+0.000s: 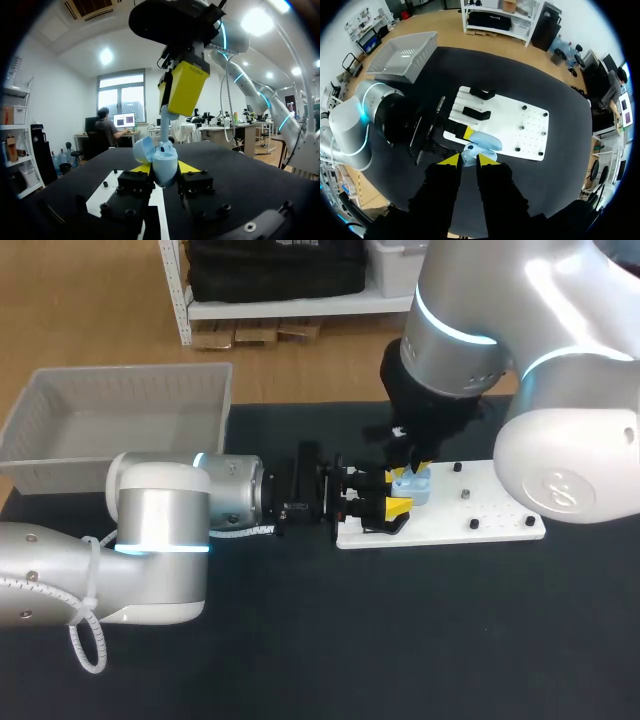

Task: Pick up each earbud case from the left stands, insert the matching earbuds, close the lid, and place the case in the box.

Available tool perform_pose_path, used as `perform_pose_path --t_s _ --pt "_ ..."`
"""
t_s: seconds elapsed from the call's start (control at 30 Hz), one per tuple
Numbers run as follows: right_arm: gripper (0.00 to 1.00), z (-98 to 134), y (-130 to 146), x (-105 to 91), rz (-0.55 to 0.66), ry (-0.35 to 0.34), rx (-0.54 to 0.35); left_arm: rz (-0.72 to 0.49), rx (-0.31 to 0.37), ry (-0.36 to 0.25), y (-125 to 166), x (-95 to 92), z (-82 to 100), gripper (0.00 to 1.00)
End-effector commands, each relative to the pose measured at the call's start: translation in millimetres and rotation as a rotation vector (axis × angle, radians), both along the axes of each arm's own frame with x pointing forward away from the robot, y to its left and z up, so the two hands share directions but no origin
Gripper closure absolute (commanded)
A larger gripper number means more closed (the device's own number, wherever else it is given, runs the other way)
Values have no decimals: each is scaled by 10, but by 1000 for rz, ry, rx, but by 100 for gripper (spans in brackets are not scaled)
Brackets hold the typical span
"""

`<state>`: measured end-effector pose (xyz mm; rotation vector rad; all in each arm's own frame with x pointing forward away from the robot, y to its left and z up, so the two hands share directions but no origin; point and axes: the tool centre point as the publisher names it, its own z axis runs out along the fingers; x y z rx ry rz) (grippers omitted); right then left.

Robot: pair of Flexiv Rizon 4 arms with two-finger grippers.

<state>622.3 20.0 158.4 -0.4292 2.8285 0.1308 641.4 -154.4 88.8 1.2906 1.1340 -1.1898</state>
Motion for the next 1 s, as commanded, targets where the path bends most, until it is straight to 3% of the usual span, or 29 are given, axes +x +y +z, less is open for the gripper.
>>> perform_pose_path --t_s 0.03,1.0 --pt "100 -19 2 11 -1 -1 -1 4 0 -2 -9 -5 -4 100" --pt "100 -88 8 30 -6 10 -7 4 0 -2 -9 -5 -4 100"
